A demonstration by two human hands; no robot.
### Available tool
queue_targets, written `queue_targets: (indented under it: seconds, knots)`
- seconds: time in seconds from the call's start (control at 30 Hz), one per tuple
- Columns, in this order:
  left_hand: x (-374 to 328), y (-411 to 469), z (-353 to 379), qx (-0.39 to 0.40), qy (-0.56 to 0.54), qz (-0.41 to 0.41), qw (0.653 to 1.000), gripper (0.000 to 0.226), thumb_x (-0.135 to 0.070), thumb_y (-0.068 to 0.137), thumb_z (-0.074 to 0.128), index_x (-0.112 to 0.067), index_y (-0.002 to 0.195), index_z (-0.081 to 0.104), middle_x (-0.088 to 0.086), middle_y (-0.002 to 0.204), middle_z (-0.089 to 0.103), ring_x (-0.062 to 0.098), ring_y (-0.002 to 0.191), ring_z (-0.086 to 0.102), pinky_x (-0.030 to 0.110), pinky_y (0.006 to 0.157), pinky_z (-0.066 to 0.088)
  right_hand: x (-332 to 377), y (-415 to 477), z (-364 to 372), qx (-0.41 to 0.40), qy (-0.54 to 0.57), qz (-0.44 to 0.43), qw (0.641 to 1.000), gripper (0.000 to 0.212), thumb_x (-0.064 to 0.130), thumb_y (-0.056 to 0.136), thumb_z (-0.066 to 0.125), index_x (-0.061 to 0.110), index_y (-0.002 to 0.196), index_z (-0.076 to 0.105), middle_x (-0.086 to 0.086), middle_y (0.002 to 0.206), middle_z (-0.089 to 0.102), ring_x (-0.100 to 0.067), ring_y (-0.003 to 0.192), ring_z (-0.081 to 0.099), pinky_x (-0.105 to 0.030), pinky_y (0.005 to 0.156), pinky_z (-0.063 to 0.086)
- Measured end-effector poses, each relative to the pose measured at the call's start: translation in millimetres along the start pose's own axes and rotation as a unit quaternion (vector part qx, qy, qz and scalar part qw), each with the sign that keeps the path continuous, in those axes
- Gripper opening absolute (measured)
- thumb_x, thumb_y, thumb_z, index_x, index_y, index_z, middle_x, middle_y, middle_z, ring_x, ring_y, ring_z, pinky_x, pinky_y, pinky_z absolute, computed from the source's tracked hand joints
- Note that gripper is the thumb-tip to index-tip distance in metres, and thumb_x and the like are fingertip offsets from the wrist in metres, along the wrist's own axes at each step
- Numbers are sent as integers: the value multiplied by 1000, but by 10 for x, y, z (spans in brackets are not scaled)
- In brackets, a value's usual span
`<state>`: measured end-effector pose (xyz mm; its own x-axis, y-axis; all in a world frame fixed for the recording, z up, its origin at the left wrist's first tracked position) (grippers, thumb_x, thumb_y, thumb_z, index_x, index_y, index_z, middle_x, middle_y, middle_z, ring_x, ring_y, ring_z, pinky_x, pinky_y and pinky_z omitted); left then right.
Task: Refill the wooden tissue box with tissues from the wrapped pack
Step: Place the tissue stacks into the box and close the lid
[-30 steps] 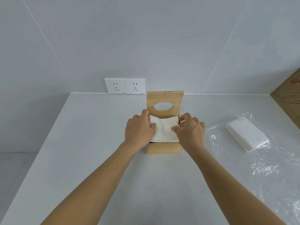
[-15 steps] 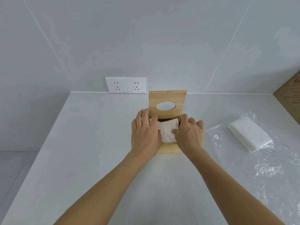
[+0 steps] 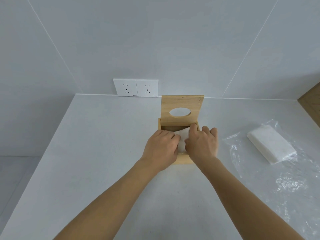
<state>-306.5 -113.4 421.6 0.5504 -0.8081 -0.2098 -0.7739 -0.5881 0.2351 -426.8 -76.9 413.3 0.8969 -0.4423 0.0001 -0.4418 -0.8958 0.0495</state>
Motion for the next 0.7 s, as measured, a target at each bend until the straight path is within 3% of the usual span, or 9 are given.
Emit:
queue_targets:
  seconds: [0.13, 0.27, 0.33, 0.4, 0.5, 0.57, 0.63, 0.7]
  knots:
    - [105, 129, -4, 60, 28, 18, 998, 18, -16, 88, 48, -10, 101, 60, 5, 92, 65, 26, 88, 56, 31, 77, 38, -37, -64, -98, -10, -10, -44, 999, 24, 19, 83, 58, 14, 80, 35, 3, 58, 43, -22, 72, 39, -33, 73, 21]
    - [155, 197, -22, 85, 51, 47, 994, 23, -10, 86, 47, -11, 106, 58, 5, 94, 63, 26, 90, 56, 31, 75, 37, -114, -127, -238, -155, 8, -122, 980, 25, 1, 53, 77, 7, 69, 59, -5, 66, 63, -28, 59, 56, -37, 68, 40]
    - [155, 225, -26, 106, 75, 64, 990, 23, -13, 86, 47, -12, 107, 57, 4, 96, 61, 25, 93, 55, 31, 77, 38, -169, -79, -284, -170, 36, -205, 963, 25, -4, 49, 77, 5, 65, 61, -6, 62, 62, -28, 56, 57, -36, 62, 45]
    - [144, 263, -37, 137, 100, 81, 982, 20, -17, 85, 49, -13, 103, 57, 3, 96, 61, 23, 94, 54, 30, 80, 37, -186, -9, -290, -97, 30, -299, 949, 23, -3, 52, 78, 5, 69, 63, -5, 64, 63, -27, 59, 60, -36, 60, 49]
    - [118, 329, -88, 188, 129, 87, 970, 5, -18, 82, 52, -15, 84, 55, 2, 91, 61, 23, 92, 53, 28, 73, 33, -182, 109, -261, 61, -77, -348, 932, 18, 11, 78, 61, 11, 96, 60, 0, 93, 61, -22, 92, 57, -31, 89, 36]
    - [103, 372, -116, 229, 160, 79, 957, 1, -17, 81, 54, -17, 80, 55, 1, 92, 61, 22, 92, 55, 27, 69, 33, -180, 192, -244, 96, -136, -350, 922, 16, 13, 81, 54, 14, 98, 54, 3, 93, 53, -19, 98, 53, -31, 98, 26]
    - [88, 398, -99, 264, 198, 71, 941, 11, -16, 83, 53, -16, 92, 61, 0, 99, 62, 21, 97, 55, 26, 70, 34, -136, 239, -257, 101, -168, -346, 917, 15, 9, 80, 52, 16, 93, 51, 2, 88, 46, -19, 97, 54, -34, 100, 24]
    - [66, 428, -47, 287, 232, 66, 927, 18, -13, 86, 52, -17, 101, 61, -1, 106, 62, 19, 102, 55, 25, 72, 32, -83, 272, -240, 107, -205, -346, 909, 21, 6, 80, 49, 15, 98, 55, 2, 93, 55, -19, 96, 55, -35, 99, 24]
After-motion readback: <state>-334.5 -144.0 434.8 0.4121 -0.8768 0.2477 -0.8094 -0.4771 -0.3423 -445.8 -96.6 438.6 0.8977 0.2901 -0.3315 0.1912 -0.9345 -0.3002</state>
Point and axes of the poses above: each hand's wrist, its own y-axis towards the middle knuckle, its own z-axis out of the palm, x = y × z, the point moved 2 cm from there along y, towards the middle knuckle
